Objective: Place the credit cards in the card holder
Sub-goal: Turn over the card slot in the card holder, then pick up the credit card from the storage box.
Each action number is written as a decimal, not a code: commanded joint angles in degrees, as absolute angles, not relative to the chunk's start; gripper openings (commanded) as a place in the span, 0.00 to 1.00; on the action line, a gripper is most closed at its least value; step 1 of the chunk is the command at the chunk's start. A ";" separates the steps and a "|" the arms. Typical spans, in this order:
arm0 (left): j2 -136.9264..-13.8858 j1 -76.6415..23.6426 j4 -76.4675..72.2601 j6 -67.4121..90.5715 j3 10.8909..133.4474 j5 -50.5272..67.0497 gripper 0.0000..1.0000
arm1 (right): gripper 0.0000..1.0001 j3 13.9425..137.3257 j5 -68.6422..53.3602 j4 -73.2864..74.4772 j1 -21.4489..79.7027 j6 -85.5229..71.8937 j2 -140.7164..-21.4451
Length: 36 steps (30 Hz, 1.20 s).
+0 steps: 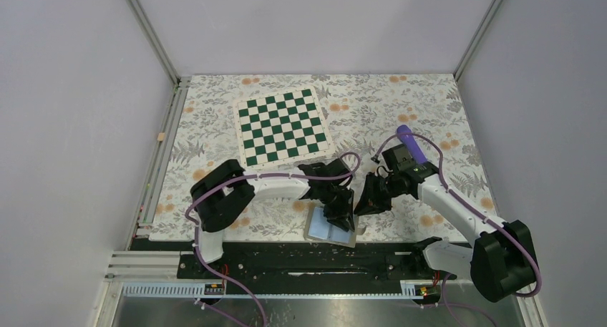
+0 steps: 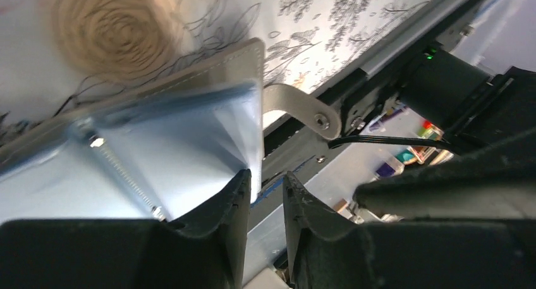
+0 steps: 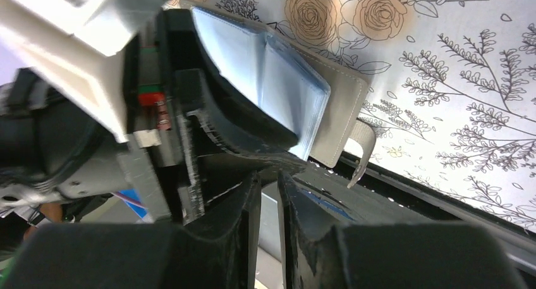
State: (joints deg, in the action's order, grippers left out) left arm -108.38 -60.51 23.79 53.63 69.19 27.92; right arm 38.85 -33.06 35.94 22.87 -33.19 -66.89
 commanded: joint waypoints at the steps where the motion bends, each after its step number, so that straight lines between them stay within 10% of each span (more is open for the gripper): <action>1: -110.44 -60.21 8.30 58.24 67.16 34.53 0.26 | 0.23 43.41 -30.65 40.13 22.41 -31.25 -66.77; 17: -96.92 -53.06 -20.79 67.05 53.56 36.47 0.33 | 0.25 52.19 -29.56 42.12 22.06 -30.07 -70.60; 36: -90.70 -33.03 21.73 46.61 61.38 24.61 0.31 | 0.37 76.90 -28.53 43.61 21.89 -25.09 -94.65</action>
State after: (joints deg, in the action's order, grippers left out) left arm -86.87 -34.35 13.21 51.37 57.19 26.87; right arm 70.94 -28.53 41.91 22.17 -26.87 -92.60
